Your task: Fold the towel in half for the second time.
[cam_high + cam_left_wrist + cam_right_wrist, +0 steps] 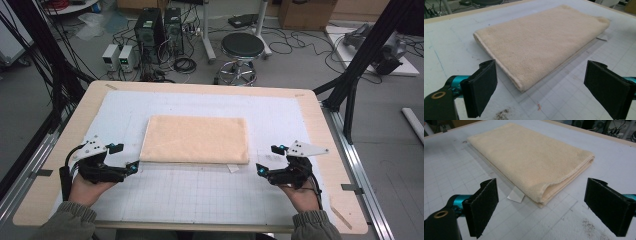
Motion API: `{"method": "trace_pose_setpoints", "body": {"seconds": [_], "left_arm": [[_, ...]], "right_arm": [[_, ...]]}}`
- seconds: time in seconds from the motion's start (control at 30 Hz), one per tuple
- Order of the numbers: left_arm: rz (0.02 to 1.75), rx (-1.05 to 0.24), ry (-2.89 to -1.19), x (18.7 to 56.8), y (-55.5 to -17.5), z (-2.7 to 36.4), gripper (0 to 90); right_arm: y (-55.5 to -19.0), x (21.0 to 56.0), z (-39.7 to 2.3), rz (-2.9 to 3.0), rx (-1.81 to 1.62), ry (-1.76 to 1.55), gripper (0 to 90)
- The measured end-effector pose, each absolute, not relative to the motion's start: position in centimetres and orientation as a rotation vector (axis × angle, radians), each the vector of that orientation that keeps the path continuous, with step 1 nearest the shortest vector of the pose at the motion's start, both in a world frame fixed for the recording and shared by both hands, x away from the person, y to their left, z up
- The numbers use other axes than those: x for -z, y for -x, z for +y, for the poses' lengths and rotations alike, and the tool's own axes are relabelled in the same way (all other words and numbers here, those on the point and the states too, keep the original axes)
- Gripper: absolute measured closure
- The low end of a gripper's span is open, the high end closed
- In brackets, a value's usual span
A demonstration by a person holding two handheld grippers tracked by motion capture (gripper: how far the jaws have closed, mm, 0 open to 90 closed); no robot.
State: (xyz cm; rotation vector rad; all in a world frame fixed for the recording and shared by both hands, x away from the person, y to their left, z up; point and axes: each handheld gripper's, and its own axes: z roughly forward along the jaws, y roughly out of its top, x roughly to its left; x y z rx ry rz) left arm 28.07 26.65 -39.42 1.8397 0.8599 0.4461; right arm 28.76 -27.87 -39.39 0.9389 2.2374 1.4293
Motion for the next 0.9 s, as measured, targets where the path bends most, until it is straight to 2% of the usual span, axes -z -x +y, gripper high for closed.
{"method": "trace_pose_setpoints", "body": {"seconds": [0.9], "left_arm": [[0.846, -0.445, -1.855, 40.3, -24.7, 27.0, 11.9]], "right_arm": [[-25.4, 40.3, -30.4, 2.203, -1.416, -0.978, 11.3]]}}
